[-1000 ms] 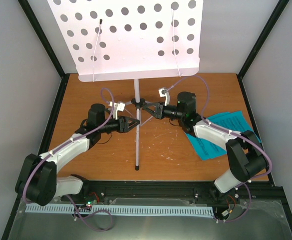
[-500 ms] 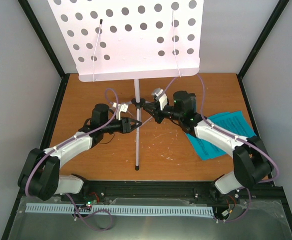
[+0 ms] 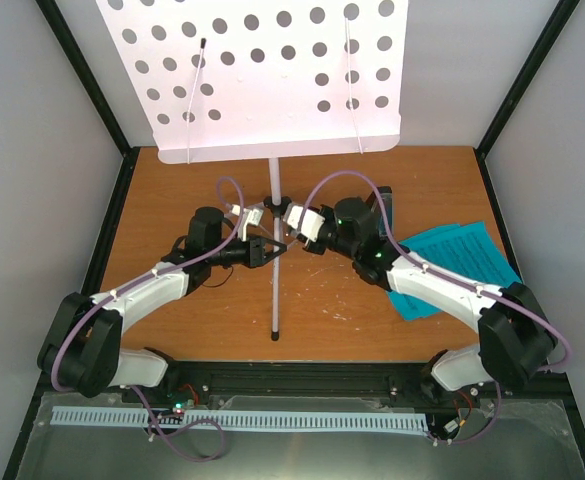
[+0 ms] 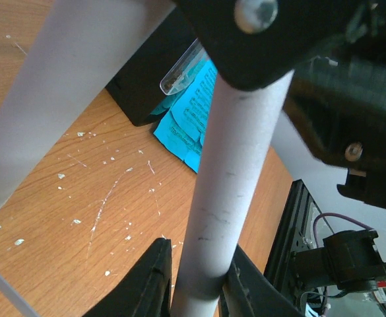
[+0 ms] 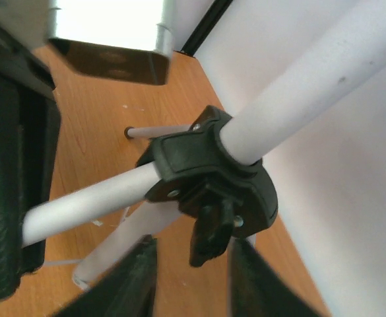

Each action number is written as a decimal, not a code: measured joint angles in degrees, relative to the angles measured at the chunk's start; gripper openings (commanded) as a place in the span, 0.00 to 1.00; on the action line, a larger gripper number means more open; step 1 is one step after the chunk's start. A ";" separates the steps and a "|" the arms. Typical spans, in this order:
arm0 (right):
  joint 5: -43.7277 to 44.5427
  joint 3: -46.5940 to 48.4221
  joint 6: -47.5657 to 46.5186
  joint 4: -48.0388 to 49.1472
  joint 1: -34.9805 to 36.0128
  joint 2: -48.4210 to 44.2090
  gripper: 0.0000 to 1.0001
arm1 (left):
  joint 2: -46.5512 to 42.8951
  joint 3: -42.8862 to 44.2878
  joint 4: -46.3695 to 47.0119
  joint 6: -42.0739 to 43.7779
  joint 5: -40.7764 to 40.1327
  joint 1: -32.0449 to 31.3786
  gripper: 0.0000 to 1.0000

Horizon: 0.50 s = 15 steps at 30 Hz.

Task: Pack up the instrument practice props

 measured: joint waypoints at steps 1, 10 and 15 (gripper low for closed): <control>0.20 -0.83 -0.57 0.24 0.22 -0.68 0.49 | -0.02 0.00 0.02 0.17 -0.09 -0.02 0.20; -4.48 -8.96 18.21 9.09 0.44 -7.76 0.74 | -0.17 0.00 -0.07 -0.07 -1.44 -0.07 0.37; -4.94 -13.90 40.46 13.84 0.11 -8.72 0.81 | -1.68 -0.02 -0.55 -0.20 -2.99 -0.04 0.60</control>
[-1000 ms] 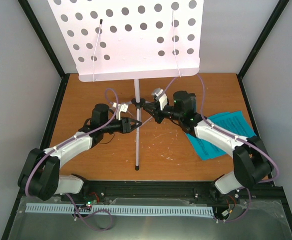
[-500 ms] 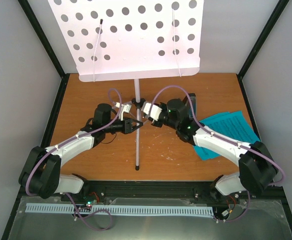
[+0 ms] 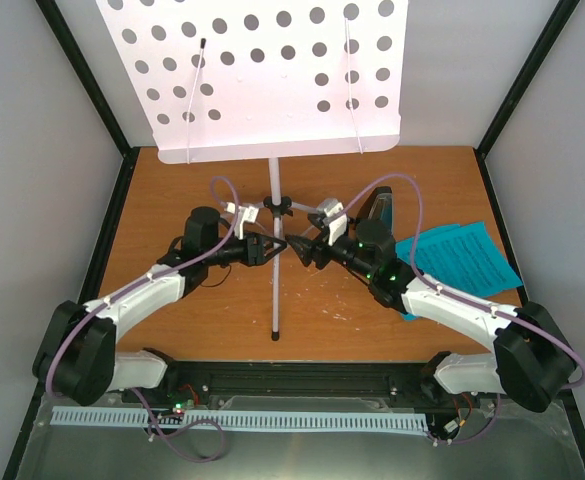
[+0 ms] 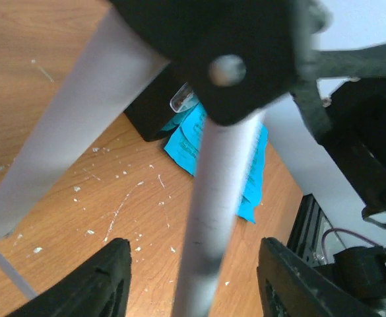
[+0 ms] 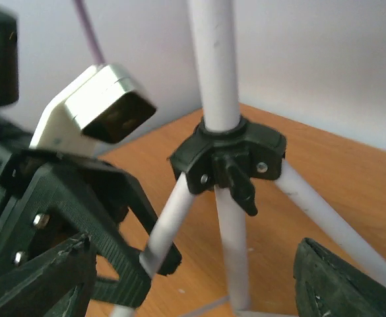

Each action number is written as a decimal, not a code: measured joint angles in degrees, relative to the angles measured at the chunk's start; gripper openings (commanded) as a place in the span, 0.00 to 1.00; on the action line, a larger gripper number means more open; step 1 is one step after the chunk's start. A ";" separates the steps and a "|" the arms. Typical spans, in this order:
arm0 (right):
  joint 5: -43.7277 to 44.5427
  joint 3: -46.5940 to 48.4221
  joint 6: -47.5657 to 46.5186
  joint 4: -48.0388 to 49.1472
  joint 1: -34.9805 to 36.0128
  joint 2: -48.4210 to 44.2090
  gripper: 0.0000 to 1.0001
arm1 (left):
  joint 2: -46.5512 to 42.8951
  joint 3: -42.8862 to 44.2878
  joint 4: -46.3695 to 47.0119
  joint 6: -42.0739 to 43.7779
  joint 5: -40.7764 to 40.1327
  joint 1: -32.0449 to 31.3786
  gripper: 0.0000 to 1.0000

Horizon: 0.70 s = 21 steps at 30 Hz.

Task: Pack up the instrument practice props

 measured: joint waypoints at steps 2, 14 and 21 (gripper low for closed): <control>0.02 0.07 9.49 1.22 -0.17 0.00 0.82 | -1.44 -0.15 -0.15 0.17 -0.52 -0.02 0.70; 6.64 0.76 62.97 5.70 -0.31 0.00 0.71 | -12.46 -2.75 -0.92 0.15 -7.96 -0.04 0.79; 6.23 2.80 81.20 8.00 -0.31 5.49 0.74 | -13.73 -2.91 -2.12 0.04 -10.16 -0.04 0.80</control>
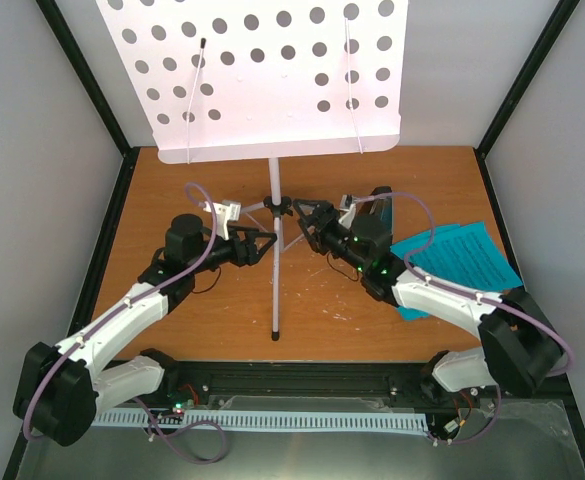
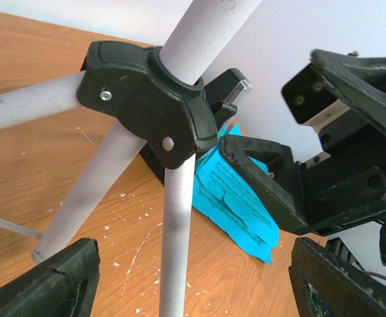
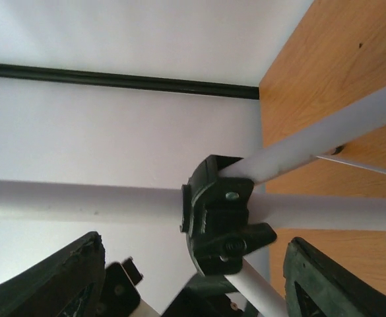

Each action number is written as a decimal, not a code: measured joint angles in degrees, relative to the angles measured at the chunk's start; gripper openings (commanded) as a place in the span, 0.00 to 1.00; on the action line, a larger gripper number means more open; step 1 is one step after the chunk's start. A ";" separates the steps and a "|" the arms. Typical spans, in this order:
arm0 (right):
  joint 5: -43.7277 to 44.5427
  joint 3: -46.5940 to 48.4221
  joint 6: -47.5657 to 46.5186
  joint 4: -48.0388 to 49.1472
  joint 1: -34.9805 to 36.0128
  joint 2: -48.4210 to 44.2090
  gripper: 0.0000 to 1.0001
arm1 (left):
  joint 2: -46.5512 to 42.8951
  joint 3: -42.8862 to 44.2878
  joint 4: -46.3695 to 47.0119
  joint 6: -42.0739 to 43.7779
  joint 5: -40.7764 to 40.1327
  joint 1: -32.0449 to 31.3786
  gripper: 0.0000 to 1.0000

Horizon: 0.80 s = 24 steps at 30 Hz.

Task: Pack up the instrument practice props

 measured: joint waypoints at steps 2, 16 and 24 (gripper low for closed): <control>-0.07 1.40 2.19 -0.20 0.00 1.44 0.75 | 0.02 0.00 -0.39 -0.07 0.00 0.00 0.79; 1.07 6.10 10.84 -1.64 0.20 6.84 0.72 | 0.37 -0.31 -1.68 0.28 0.57 0.00 0.78; 3.17 6.36 12.57 -5.25 0.42 6.01 0.62 | 3.02 -0.37 -1.62 1.20 2.54 0.00 0.77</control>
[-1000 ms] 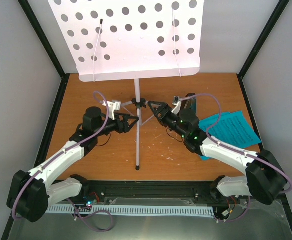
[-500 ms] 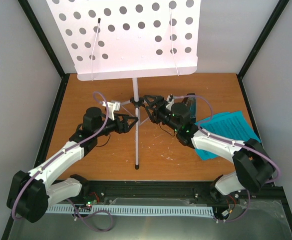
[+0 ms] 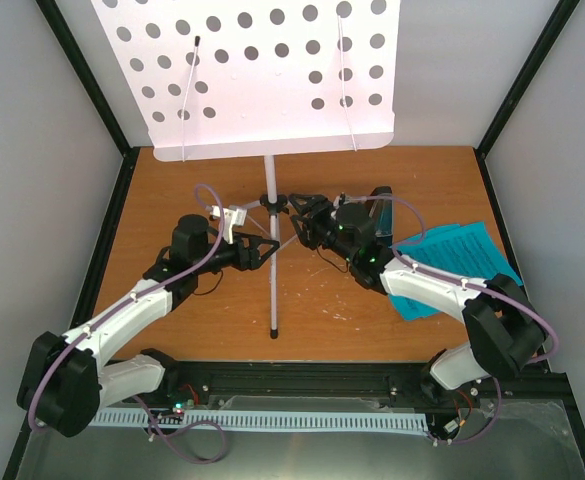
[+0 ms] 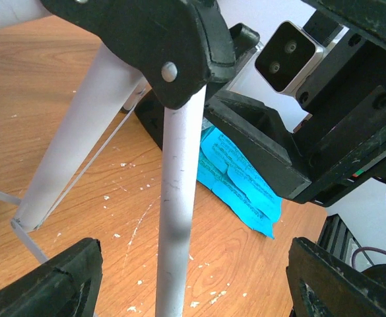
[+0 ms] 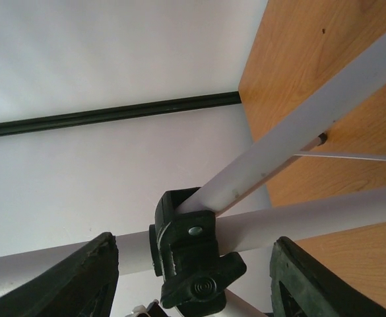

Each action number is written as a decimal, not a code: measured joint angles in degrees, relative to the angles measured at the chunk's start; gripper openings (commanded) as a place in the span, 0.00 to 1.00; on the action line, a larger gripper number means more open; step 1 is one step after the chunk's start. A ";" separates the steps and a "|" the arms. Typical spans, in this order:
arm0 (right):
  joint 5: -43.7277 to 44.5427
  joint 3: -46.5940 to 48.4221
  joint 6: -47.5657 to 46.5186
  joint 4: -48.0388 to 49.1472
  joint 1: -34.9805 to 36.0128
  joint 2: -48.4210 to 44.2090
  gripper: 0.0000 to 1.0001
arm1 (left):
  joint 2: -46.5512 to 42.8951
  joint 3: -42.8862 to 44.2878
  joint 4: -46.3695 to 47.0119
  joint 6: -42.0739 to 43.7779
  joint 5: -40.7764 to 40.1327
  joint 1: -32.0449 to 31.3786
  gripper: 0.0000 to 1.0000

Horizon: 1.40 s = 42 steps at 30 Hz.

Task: Pack up the instrument practice props

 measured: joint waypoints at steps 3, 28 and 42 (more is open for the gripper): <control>-0.31 0.81 0.74 -0.76 0.00 0.13 0.59 | 0.00 -0.02 0.04 0.07 0.17 0.00 0.77; -1.81 2.51 4.63 -1.62 0.63 2.29 0.04 | 0.02 -0.26 -0.15 0.46 0.17 0.00 0.76; -1.55 1.60 0.79 0.35 0.72 2.19 0.14 | -0.20 -0.26 -0.87 0.52 0.20 0.00 0.77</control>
